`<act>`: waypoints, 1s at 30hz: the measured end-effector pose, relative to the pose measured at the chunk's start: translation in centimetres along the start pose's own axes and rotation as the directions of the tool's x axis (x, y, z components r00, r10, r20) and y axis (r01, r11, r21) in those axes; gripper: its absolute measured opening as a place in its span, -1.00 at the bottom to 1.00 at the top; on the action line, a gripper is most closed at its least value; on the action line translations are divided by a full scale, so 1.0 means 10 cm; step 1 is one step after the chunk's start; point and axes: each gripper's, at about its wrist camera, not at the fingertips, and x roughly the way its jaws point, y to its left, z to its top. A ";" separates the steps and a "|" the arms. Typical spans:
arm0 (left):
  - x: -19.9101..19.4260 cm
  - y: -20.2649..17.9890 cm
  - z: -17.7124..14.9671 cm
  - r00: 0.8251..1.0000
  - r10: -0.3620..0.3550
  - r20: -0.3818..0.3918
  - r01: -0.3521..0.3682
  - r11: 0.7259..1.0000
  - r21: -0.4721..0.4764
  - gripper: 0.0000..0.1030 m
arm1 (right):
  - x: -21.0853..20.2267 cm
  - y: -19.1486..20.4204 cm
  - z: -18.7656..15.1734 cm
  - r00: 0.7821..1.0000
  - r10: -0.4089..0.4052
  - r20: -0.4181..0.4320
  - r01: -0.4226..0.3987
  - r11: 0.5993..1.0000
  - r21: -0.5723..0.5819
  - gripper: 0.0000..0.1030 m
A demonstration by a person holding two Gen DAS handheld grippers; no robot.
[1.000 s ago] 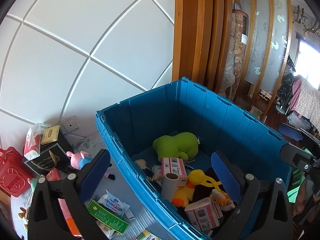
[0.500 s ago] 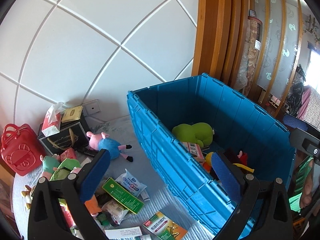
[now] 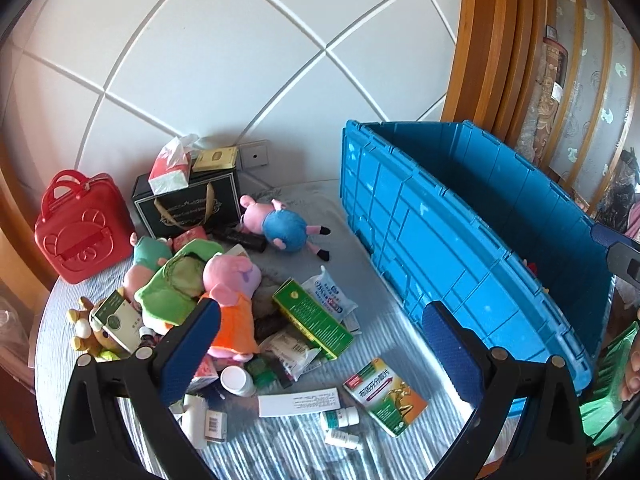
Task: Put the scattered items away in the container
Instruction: 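Move both tools back toward the medicine boxes on the table, then close left tool on the white pill bottle while right tool grasps the green-and-orange Bulofen box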
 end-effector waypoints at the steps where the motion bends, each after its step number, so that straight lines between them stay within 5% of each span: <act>1: 0.01 0.06 -0.07 1.000 0.004 -0.011 -0.004 1.000 -0.002 0.99 | 0.03 0.05 -0.04 1.000 0.003 -0.011 -0.003 1.000 -0.001 0.99; 15: 0.45 0.18 -1.18 0.982 -0.020 -0.186 0.041 0.993 0.109 0.93 | 0.68 0.75 -0.83 0.981 0.039 -0.193 -0.062 0.991 -0.118 0.99; 30: 1.55 -0.24 -2.38 0.933 -0.107 -0.344 0.178 0.967 0.182 0.82 | 1.78 0.29 -2.14 0.892 -0.045 -0.451 0.007 0.996 -0.087 0.99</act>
